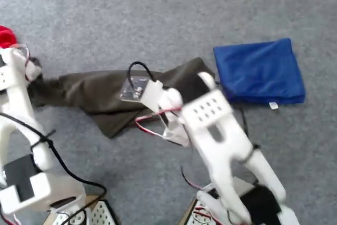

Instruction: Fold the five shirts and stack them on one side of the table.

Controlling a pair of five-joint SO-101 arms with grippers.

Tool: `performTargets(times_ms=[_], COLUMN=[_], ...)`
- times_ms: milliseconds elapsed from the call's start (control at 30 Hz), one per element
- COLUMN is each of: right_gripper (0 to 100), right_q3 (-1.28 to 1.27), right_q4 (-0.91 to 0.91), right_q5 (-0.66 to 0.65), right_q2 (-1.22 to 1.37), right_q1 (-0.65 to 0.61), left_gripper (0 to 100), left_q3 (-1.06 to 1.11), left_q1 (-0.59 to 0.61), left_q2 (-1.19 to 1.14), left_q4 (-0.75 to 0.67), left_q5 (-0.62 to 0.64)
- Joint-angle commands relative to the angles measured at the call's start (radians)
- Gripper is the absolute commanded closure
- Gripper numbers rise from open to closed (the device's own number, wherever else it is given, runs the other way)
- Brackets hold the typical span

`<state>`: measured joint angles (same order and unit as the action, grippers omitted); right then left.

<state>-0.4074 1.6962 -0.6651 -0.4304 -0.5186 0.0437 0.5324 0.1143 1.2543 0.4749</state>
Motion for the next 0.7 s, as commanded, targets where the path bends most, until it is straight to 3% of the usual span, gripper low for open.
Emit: performTargets(times_ms=[0,133,333,533,667], right_gripper=[98.4,96.2,75.5,60.9,57.7], right_q3=[-0.035,-0.094,0.007,0.081,0.094], right_q4=[-0.106,-0.276,-0.299,-0.253,-0.267], right_q5=[0.025,0.101,0.265,0.273,0.273], right_q2=[-0.119,-0.13,-0.136,-0.134,-0.131], right_q1=[0.009,0.08,0.213,0.184,0.094], left_gripper=[97,97,97,97,97], left_q3=[-0.314,-0.653,-1.106,-1.194,-1.202], left_q1=[-0.041,-0.105,-0.245,-0.278,-0.282], left_q2=[0.074,0.074,0.072,0.081,0.083], left_q4=[0.13,0.261,0.347,0.358,0.434], left_q5=[0.008,0.008,-0.057,-0.092,-0.092])
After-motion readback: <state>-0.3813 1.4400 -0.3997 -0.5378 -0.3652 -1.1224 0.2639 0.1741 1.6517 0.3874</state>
